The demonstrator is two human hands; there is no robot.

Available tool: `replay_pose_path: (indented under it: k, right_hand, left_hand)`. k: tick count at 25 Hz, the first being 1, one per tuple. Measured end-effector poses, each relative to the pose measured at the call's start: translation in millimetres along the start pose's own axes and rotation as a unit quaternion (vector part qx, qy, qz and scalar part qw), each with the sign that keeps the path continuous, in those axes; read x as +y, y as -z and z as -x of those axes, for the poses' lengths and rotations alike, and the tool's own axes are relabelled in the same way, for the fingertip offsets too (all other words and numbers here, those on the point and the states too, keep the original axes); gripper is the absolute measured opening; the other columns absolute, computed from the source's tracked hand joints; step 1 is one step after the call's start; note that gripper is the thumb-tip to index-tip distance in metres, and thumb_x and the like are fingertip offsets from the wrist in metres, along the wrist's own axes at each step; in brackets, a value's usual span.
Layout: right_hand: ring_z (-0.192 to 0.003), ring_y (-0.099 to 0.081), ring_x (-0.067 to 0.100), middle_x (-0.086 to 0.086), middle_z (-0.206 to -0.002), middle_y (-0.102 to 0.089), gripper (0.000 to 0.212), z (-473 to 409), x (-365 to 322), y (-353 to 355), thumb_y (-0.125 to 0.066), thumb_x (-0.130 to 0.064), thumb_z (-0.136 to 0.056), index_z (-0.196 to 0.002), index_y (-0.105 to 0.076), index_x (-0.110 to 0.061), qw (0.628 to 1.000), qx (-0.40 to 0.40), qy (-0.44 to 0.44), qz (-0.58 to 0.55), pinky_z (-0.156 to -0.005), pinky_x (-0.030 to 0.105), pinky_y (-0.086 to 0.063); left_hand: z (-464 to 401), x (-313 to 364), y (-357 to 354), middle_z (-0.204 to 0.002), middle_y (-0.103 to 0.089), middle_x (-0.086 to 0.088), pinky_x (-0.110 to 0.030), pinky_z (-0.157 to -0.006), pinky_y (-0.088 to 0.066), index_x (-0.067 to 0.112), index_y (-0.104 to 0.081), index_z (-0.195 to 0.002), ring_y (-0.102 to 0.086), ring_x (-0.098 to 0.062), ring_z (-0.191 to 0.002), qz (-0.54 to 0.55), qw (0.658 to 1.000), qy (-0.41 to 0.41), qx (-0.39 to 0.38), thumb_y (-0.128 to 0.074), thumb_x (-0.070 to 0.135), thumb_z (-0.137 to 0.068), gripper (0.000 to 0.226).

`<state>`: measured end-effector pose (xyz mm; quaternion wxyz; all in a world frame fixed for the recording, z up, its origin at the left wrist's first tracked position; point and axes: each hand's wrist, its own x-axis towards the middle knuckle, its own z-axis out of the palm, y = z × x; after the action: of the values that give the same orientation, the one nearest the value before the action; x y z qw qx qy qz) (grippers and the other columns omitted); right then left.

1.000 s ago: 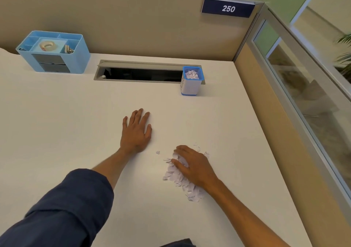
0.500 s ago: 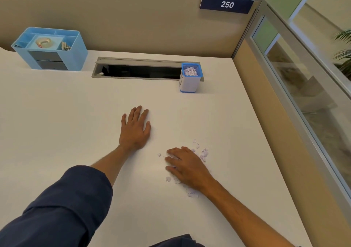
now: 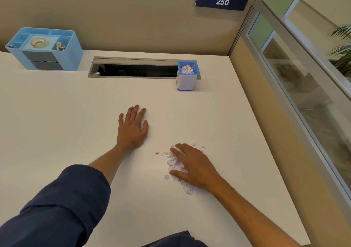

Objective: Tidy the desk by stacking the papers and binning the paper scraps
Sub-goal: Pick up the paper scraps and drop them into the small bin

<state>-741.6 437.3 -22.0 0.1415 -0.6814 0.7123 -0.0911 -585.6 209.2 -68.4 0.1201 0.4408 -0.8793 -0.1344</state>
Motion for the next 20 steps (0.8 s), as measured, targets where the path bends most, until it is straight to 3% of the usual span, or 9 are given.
replay_pose_path:
  k: [2,4,6,9,11,17,20]
  right_hand:
    - [-0.117,-0.055,0.019,0.0,-0.131,-0.055,0.041,-2.3,-0.6,-1.1,-0.055,-0.044,-0.091,-0.125,-0.057,-0.022,0.998,0.038,0.041,0.021,-0.084,0.037,-0.053]
    - [-0.105,-0.061,0.02,0.0,-0.12,-0.062,0.031,-2.2,4.1,5.7,-0.059,-0.037,-0.089,-0.116,-0.064,-0.021,0.996,0.063,0.052,0.02,-0.077,0.036,-0.055]
    - [-0.116,-0.057,0.019,-0.002,-0.131,-0.057,0.045,2.0,11.2,23.1,-0.059,-0.05,-0.087,-0.124,-0.061,-0.025,0.999,0.018,0.03,0.019,-0.09,0.034,-0.05]
    - [-0.136,-0.037,0.012,-0.007,-0.151,-0.036,0.081,10.9,20.9,47.3,-0.061,-0.07,-0.074,-0.142,-0.041,-0.031,0.992,-0.116,-0.011,0.041,-0.105,0.029,-0.035]
    - [-0.142,-0.028,0.014,-0.006,-0.156,-0.026,0.098,13.9,19.4,52.5,-0.065,-0.072,-0.068,-0.149,-0.028,-0.03,0.984,-0.171,-0.014,0.056,-0.11,0.03,-0.031]
    - [-0.143,-0.026,0.021,0.001,-0.159,-0.021,0.111,14.0,12.2,51.1,-0.066,-0.076,-0.063,-0.152,-0.018,-0.03,0.977,-0.17,0.021,0.126,-0.113,0.036,-0.023]
    - [-0.123,-0.047,0.027,0.006,-0.149,-0.034,0.096,8.9,2.8,49.2,-0.064,-0.07,-0.068,-0.148,-0.024,-0.036,0.968,-0.192,0.012,0.16,-0.095,0.036,-0.037]
  left_hand:
    - [0.0,-0.5,0.1,-0.162,-0.021,-0.003,-0.049,-0.121,-0.006,0.022,-0.029,-0.151,-0.012,-0.02,-0.149,-0.001,1.0,0.001,-0.002,-0.021,0.044,-0.095,0.06]
    - [0.2,0.3,0.8,-0.162,-0.021,-0.003,-0.049,-0.12,-0.006,0.022,-0.03,-0.151,-0.012,-0.02,-0.149,-0.001,1.0,0.0,0.0,-0.021,0.044,-0.095,0.06]
    - [0.0,0.9,1.0,-0.162,-0.02,-0.003,-0.049,-0.121,-0.005,0.022,-0.029,-0.151,-0.012,-0.02,-0.149,0.001,1.0,0.003,-0.002,-0.021,0.043,-0.095,0.06]
    - [0.5,1.0,0.5,-0.162,-0.019,-0.002,-0.049,-0.121,-0.005,0.022,-0.029,-0.151,-0.011,-0.019,-0.15,0.001,1.0,0.005,-0.003,-0.021,0.043,-0.095,0.061]
    - [0.0,0.2,0.0,-0.162,-0.02,-0.003,-0.049,-0.121,-0.005,0.022,-0.03,-0.151,-0.012,-0.02,-0.15,0.003,1.0,0.004,-0.001,-0.021,0.043,-0.095,0.06]
    - [-0.1,-0.2,-0.5,-0.161,-0.022,-0.003,-0.049,-0.12,-0.006,0.022,-0.03,-0.15,-0.013,-0.02,-0.149,0.003,1.0,0.003,0.002,-0.022,0.043,-0.095,0.059]
    - [-0.4,0.0,-0.7,-0.161,-0.022,-0.003,-0.049,-0.12,-0.006,0.022,-0.03,-0.15,-0.013,-0.02,-0.149,0.001,1.0,0.002,0.0,-0.022,0.043,-0.095,0.06]
